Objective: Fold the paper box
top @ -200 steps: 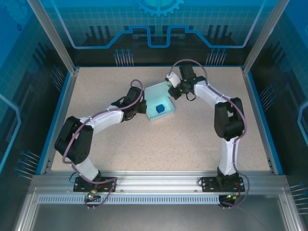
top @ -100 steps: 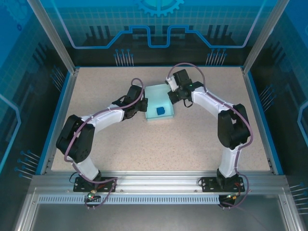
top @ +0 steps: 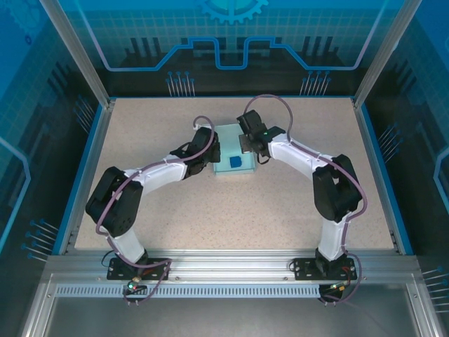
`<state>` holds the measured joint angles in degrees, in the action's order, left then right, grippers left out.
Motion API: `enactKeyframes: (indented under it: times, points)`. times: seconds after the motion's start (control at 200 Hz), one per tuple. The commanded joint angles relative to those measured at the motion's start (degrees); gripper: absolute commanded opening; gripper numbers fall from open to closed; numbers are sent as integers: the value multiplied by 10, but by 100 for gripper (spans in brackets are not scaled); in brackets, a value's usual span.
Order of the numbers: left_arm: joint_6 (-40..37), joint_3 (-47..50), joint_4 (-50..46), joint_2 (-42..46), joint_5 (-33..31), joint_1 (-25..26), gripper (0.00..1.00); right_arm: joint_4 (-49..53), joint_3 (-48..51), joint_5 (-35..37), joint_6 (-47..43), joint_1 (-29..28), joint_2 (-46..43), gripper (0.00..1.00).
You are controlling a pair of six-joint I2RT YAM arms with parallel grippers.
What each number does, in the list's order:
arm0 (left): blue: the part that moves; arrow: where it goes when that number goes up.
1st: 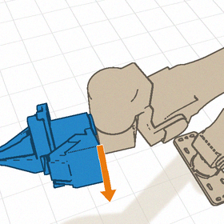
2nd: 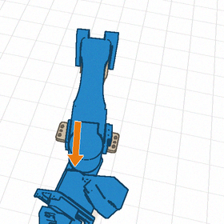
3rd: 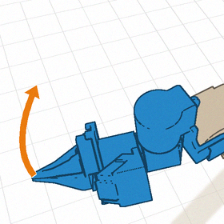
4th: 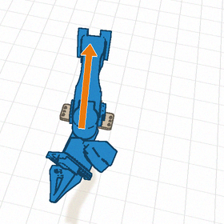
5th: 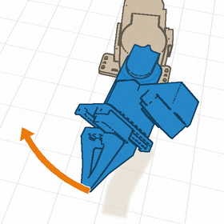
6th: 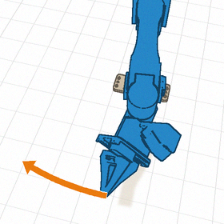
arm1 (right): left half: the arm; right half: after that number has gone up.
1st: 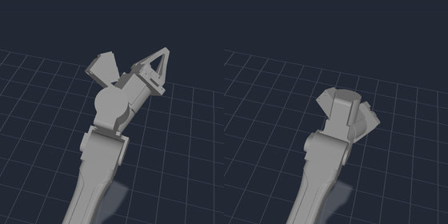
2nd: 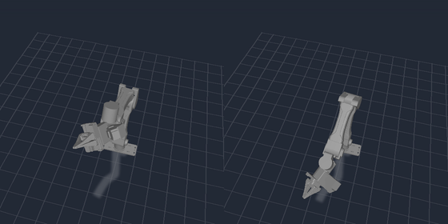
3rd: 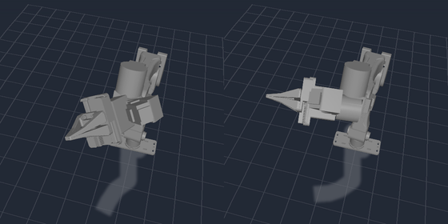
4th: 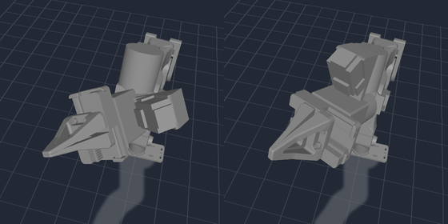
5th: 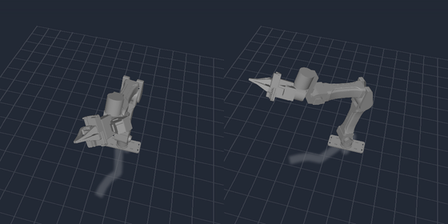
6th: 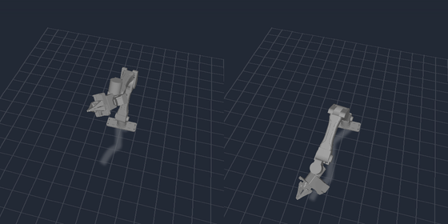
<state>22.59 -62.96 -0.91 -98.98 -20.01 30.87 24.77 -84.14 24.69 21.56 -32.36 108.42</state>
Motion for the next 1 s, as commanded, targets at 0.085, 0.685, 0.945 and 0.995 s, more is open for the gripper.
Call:
enactKeyframes:
  times: [0.085, 0.685, 0.945, 0.995]
  points:
    - [37, 29, 80, -1, -42, 18, 0, -61, 48, 15, 47, -19, -3, 0]
    - [64, 167, 189, 19, -70, 60, 0, -208, 200, 40, 112, -55, -70, 0]
    - [79, 225, 233, 19, -69, 70, 0, -296, 287, 84, 126, -84, -92, 0]
    - [83, 233, 240, 19, -66, 71, 0, -307, 300, 89, 133, -89, -93, 0]
